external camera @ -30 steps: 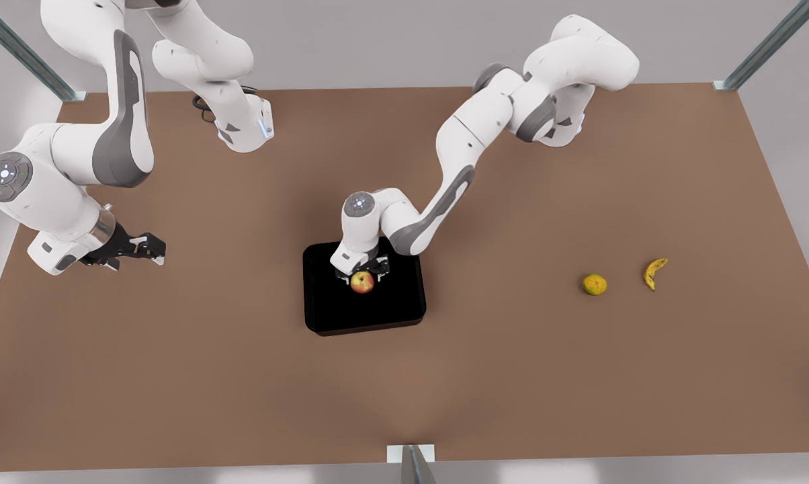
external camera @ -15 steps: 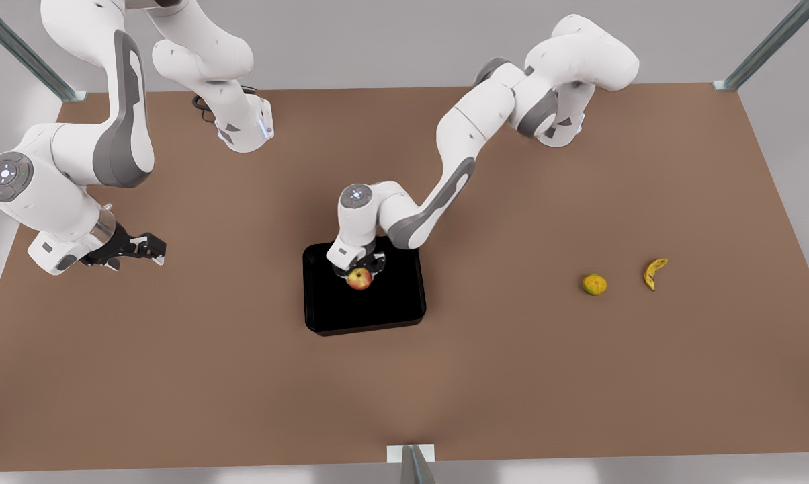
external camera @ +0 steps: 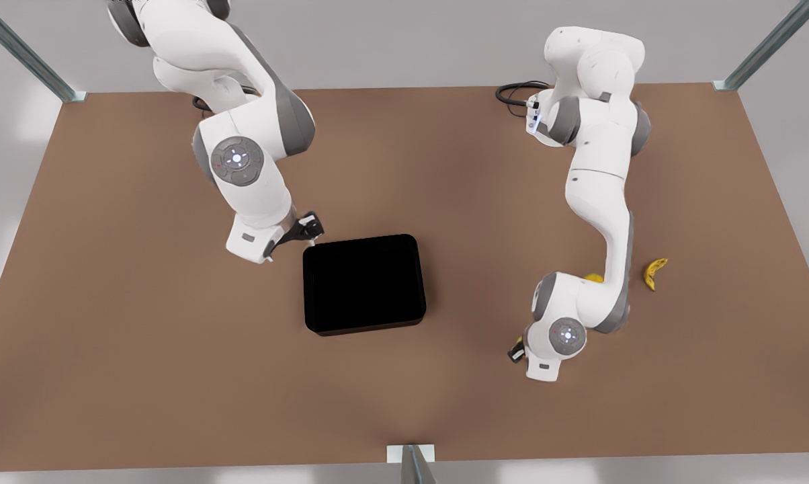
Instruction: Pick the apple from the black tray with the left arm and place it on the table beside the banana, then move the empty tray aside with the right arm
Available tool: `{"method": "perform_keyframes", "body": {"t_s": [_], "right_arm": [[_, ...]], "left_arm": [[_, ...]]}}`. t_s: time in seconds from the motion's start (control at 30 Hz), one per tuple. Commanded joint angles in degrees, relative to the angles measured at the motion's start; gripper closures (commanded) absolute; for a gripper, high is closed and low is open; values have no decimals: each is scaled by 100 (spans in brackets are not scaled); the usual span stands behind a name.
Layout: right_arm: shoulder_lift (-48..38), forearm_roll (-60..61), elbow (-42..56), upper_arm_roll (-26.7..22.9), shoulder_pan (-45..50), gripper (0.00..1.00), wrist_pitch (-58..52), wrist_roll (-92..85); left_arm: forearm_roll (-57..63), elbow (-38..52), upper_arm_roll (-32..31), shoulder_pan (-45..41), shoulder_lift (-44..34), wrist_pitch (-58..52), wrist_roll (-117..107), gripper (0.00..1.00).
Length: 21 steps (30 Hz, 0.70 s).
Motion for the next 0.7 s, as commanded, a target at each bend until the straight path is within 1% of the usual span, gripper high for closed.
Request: {"method": "perform_keyframes", "body": {"t_s": [0.0,0.1,0.13,0.2,0.23,0.27,0.3,0.33,0.37,0.4,0.43,0.47,0.5,0.57,0.67], "right_arm": [[68,24,-9,4,37,0,-139,2403],[165,129,-606,13,107,0,775,2737],[165,314,-1089,13,107,0,1424,2799],[174,306,-1520,4,81,0,2233,2834],[174,288,-1661,-5,64,0,2427,2825],[183,288,-1942,-14,63,0,2822,2825],[288,288,-2083,-14,55,0,3086,2825],[437,288,-2118,-22,37,0,3262,2825],[613,288,-2127,-22,37,0,3394,2825],[692,288,-2206,-22,37,0,3491,2790],[728,271,-2425,-22,37,0,3789,2755],[728,271,-2575,-22,20,0,3913,2685],[710,262,-2663,-22,-51,0,3939,2614],[692,253,-2769,-22,-121,0,4027,2447],[710,262,-2883,-22,-139,0,4194,2272]], "left_arm": [[60,-25,2,-20,-7,105,2407,0],[201,-33,11,59,-43,61,2478,0],[341,-16,19,76,-156,-377,2478,0],[289,-16,28,103,-472,-721,2486,0],[254,28,-59,330,-893,-1386,2957,0],[-26,28,-156,787,-1771,-2459,4758,0],[-598,-16,-165,1245,-2537,-2900,5518,0],[-687,-725,-104,1298,-3187,-2614,5501,0],[-801,-1818,-121,1421,-3795,-1803,5502,0],[-801,-2079,-130,1421,-3900,-1742,5325,0],[-801,-3516,-139,1412,-4697,-516,5325,0],[-792,-3455,-156,1351,-4719,-413,5334,0],[-722,-2979,-148,1219,-4525,-721,5308,0],[-810,-2951,-130,1263,-4543,-950,5334,0],[-819,-2934,-68,1307,-4587,-1627,5343,0]]}}
